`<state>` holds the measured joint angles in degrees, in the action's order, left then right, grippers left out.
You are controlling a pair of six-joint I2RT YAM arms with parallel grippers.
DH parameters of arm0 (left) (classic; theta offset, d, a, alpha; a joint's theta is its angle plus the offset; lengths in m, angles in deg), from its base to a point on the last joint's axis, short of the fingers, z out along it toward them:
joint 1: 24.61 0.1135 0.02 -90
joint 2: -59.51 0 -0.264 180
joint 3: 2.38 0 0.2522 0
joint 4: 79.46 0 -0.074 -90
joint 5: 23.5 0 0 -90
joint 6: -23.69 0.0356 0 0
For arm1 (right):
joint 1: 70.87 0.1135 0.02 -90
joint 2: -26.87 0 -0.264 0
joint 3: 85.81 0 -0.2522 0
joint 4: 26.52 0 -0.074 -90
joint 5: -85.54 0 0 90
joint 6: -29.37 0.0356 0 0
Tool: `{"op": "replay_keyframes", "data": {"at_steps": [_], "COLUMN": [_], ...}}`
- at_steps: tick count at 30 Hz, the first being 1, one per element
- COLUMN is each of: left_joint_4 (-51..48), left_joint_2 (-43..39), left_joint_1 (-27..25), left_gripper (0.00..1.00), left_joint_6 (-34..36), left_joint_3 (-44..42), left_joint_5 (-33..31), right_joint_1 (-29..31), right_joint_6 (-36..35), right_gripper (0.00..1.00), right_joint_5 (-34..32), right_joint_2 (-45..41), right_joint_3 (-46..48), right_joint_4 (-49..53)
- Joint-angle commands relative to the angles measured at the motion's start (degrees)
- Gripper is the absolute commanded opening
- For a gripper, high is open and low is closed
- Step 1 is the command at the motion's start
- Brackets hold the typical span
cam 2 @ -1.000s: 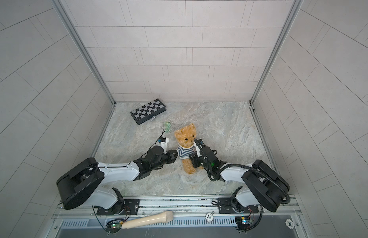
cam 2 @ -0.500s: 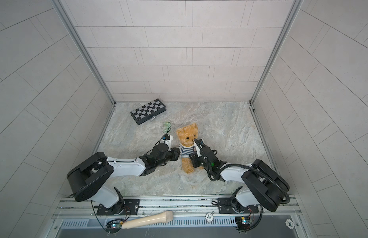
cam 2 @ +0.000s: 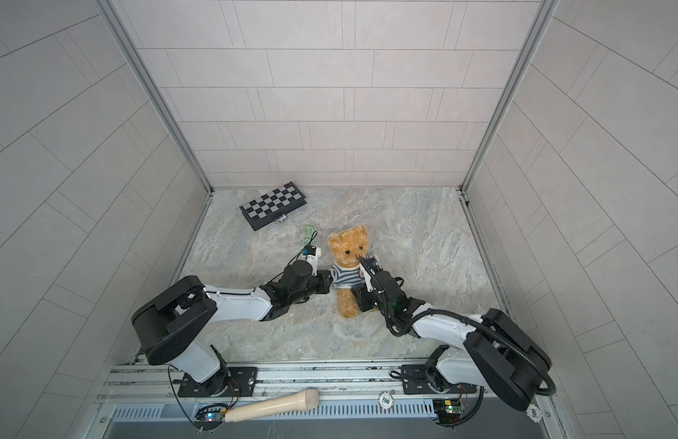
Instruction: Dress the teddy bear
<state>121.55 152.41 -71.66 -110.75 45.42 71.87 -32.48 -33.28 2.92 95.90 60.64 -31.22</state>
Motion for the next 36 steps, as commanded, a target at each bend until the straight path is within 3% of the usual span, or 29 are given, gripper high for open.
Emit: {"op": "replay_keyframes", "data": {"at_steps": [1,8,15,19,22,26,31,36], "left_joint_4": [2.55,7.17,9.05,8.79,8.79,7.74,6.85,4.44], "left_joint_2": [-0.3,-2.78,-4.76,-6.06,-6.85,-7.28,-9.02,-12.76], "left_joint_1": [0.03,-1.62,-4.35,-4.95,-4.97,-4.97,-4.64,-2.96], "left_gripper": [0.0,0.0,0.0,0.0,0.0,0.0,0.0,0.0], "left_joint_6": [-2.84,-8.08,-11.75,-12.18,-12.52,-12.33,-12.17,-11.37], "left_joint_3": [-2.26,-6.19,-8.23,-8.79,-9.61,-10.3,-11.48,-13.71], "left_joint_5": [3.2,4.55,3.19,2.9,2.91,2.72,2.07,2.25], "right_joint_1": [0.47,1.33,4.06,3.97,3.97,3.71,3.27,2.23], "right_joint_6": [-1.88,-0.12,1.08,1.74,1.3,1.12,1.98,2.62], "right_gripper": [0.48,0.61,0.61,0.58,0.51,0.2,0.01,0.0], "right_joint_5": [-2.35,-0.56,0.71,-2.53,-5.54,-6.52,-5.62,-6.01], "right_joint_2": [-5.9,-12.22,-3.8,1.65,3.8,7.11,9.4,7.29], "right_joint_3": [-0.78,-0.63,-3.25,-1.09,-0.24,-0.19,-0.04,1.15], "right_joint_4": [8.82,9.01,7.42,2.9,1.02,-0.17,-0.59,-0.32]}}
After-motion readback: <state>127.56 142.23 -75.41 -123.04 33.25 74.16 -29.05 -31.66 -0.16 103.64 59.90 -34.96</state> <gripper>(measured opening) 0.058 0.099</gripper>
